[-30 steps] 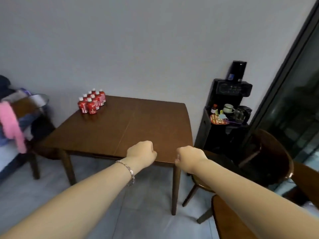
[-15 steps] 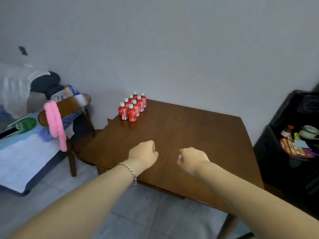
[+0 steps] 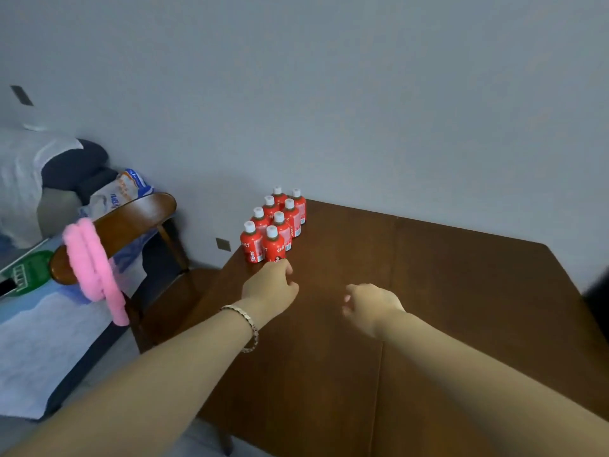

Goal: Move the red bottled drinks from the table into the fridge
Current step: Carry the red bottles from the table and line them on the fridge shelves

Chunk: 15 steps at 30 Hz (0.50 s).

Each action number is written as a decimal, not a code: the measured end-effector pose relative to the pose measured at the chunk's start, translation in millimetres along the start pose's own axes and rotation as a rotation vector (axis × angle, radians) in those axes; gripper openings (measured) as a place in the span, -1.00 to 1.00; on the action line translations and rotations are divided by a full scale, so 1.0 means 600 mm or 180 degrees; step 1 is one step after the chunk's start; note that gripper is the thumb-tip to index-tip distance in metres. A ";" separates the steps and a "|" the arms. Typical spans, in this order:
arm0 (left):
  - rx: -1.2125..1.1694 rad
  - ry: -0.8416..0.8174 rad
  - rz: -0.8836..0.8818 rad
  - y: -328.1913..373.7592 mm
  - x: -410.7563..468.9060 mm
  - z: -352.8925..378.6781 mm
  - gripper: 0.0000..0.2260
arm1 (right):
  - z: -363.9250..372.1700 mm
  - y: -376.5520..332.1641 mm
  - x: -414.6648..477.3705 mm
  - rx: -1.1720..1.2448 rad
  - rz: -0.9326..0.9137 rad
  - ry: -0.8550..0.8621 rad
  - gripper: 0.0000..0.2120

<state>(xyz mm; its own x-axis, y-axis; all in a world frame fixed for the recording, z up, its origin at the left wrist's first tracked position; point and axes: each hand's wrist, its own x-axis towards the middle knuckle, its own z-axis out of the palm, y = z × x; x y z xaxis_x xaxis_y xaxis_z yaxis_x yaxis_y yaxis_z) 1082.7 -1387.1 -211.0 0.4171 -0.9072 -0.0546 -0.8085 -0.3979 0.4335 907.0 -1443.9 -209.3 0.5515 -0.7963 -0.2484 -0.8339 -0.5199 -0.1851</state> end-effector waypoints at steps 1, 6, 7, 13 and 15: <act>-0.0006 0.0036 -0.0012 -0.012 0.031 0.003 -0.73 | -0.001 -0.001 0.038 -0.0010 -0.0059 -0.0019 -0.70; -0.0001 0.0150 -0.0098 -0.070 0.170 0.000 -0.65 | -0.004 -0.024 0.189 0.0215 -0.0189 -0.0169 -0.59; -0.0004 0.0183 -0.0116 -0.087 0.201 0.002 -0.64 | -0.002 -0.031 0.219 0.0266 -0.0189 -0.0206 -0.56; -0.0426 0.0327 -0.0437 -0.183 0.338 0.039 -0.50 | 0.036 -0.054 0.363 0.0845 -0.0137 -0.0364 -0.33; -0.0566 0.0211 -0.0585 -0.214 0.371 0.059 -0.43 | 0.049 -0.061 0.403 0.0929 -0.0181 -0.0325 -0.27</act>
<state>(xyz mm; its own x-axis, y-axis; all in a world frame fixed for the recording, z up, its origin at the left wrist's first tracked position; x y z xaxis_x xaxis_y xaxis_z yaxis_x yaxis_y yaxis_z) 1264.7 -1542.9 -310.7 0.5811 -0.8087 -0.0905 -0.6335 -0.5194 0.5734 1071.5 -1608.0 -290.5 0.6084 -0.7256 -0.3215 -0.7695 -0.4401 -0.4629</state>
